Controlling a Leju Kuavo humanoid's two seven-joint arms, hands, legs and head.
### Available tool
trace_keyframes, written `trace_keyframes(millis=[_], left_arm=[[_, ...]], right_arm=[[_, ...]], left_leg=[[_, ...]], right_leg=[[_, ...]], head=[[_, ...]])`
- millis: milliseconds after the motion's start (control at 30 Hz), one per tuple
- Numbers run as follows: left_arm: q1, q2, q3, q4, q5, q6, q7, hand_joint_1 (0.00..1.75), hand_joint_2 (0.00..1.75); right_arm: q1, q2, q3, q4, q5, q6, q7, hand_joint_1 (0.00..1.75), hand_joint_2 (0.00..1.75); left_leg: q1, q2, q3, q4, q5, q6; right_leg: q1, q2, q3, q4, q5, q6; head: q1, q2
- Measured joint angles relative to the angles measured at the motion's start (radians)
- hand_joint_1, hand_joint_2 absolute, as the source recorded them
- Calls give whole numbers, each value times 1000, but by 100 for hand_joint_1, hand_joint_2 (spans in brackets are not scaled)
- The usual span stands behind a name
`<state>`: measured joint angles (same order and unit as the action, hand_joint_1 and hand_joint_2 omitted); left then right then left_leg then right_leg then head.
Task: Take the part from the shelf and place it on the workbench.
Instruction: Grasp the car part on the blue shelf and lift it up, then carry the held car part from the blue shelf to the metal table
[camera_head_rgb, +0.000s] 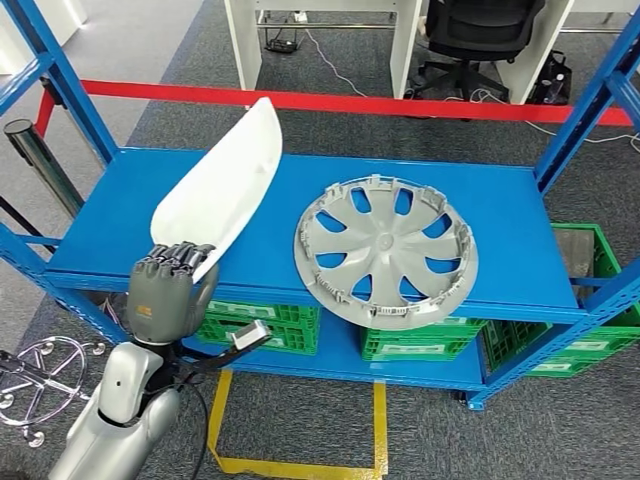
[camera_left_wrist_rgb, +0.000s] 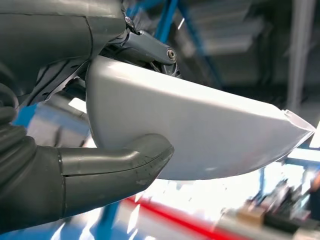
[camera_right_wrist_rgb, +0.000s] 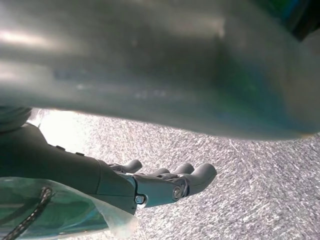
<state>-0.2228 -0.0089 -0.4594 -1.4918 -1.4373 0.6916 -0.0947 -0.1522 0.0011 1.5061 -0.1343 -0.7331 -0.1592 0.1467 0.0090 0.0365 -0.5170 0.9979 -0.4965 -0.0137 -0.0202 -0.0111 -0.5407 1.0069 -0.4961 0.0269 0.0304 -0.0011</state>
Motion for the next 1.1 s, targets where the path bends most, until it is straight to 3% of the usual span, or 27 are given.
trace_keyframes(millis=[200, 400, 700, 1100], left_arm=[[10, 1, -8, -155, -81, 1, 0, 175, 175], [11, 22, -28, -254, -97, 4, 55, 175, 175], [66, -1, 47, -261, 42, 4, -129, 175, 175], [101, -23, 98, -271, 44, 4, -138, 175, 175]], right_arm=[[0, 0, 1, 0, -5, -2, -2, 0, 0], [0, 0, 5, 0, -10, -4, -4, 0, 0], [4, 1, 6, 0, -32, -12, -15, 0, 0], [11, 2, 6, 0, -41, -19, -17, 0, 0]], left_leg=[[0, 0, 0, 0, 0, 0], [0, 0, 0, 0, 0, 0], [0, 0, 0, 0, 0, 0], [0, 0, 0, 0, 0, 0]], right_leg=[[0, 0, 0, 0, 0, 0], [0, 0, 0, 0, 0, 0], [0, 0, 0, 0, 0, 0], [0, 0, 0, 0, 0, 0]], head=[[0, 0], [0, 0], [0, 0], [0, 0]])
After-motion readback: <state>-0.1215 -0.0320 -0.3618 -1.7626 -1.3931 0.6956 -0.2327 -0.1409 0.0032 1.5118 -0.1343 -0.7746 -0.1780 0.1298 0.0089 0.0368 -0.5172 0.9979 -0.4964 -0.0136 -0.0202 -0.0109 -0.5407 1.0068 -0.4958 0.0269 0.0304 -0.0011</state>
